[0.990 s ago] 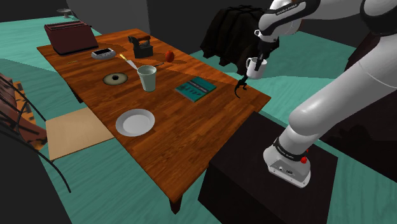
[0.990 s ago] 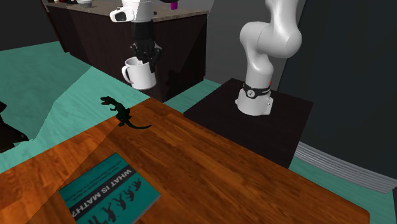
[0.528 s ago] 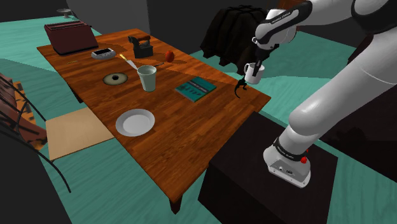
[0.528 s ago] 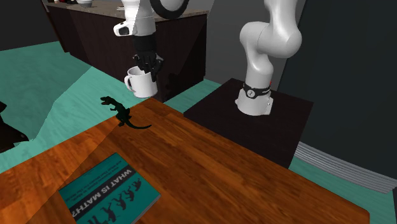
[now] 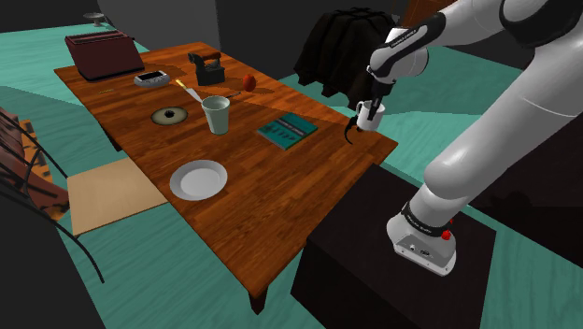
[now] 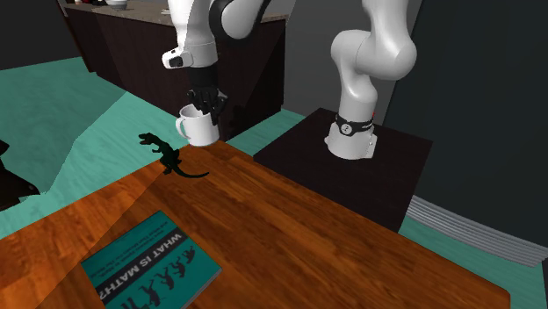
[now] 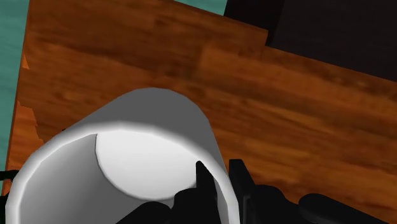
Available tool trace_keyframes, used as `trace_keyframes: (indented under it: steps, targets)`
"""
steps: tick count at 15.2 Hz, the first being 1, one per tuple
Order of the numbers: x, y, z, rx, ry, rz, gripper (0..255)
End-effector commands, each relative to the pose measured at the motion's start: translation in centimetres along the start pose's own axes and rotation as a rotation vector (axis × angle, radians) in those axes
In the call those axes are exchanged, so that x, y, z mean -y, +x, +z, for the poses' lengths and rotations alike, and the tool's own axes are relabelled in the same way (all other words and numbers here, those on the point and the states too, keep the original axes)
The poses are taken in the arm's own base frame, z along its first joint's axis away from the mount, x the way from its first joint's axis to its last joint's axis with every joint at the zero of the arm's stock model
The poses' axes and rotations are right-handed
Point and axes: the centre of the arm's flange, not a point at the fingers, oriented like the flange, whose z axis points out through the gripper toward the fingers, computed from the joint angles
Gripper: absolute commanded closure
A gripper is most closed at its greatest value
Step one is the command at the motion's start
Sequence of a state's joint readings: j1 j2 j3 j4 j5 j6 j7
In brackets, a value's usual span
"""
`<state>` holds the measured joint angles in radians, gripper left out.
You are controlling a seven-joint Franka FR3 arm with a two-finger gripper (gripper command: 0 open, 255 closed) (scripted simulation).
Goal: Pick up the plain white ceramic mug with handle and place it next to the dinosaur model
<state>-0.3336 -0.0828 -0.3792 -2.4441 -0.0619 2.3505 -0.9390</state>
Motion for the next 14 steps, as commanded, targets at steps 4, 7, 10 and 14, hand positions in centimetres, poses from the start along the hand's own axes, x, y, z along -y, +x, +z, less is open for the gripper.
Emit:
trace_keyframes:
  steps: [4,7,10,14]
  targets:
    - [0.0,0.1,2.6,-0.001,-0.001,0.000,255]
    - [0.0,0.1,4.2,-0.001,-0.001,0.000,255]
    - [0.0,0.2,5.8,-0.001,-0.001,0.000,255]
    - [0.0,0.2,7.9,-0.001,-0.001,0.000,255]
